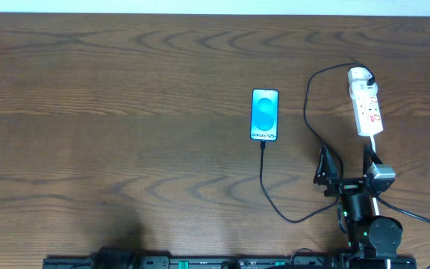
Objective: Plug charger to phone and switch on socket
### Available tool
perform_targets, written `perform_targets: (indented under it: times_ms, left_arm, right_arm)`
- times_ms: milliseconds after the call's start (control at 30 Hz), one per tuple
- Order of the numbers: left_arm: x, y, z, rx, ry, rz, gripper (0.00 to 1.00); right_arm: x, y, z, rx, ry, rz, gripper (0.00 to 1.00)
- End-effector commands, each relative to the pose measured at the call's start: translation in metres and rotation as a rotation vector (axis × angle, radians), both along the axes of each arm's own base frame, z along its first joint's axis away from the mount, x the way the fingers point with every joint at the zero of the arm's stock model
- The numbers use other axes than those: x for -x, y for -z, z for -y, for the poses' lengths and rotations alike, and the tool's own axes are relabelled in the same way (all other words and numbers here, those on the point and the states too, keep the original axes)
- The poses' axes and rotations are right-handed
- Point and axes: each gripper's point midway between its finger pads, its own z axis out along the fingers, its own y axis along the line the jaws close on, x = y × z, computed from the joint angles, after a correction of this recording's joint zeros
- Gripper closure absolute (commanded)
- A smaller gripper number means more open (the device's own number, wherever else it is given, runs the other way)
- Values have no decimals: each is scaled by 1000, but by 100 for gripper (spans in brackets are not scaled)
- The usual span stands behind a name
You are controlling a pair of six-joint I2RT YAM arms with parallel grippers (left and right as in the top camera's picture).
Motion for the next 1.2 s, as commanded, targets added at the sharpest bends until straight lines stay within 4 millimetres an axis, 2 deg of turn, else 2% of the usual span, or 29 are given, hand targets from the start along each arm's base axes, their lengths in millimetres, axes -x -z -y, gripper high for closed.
perform_targets:
  times_ms: [0,367,733,1167]
  left_arm:
    - [1,0,-3,3,-22,8,2]
    - [1,0,-3,3,-23,8,2]
    - [1,0,-3,3,-22,8,2]
    - [1,0,-3,3,-22,8,2]
  right_arm:
    - [0,3,9,-16,55,-9,1]
    - [0,38,28,-14,169,-150,1]
    - [0,39,25,92,151,-152,1]
    - [0,38,25,92,149,-149,1]
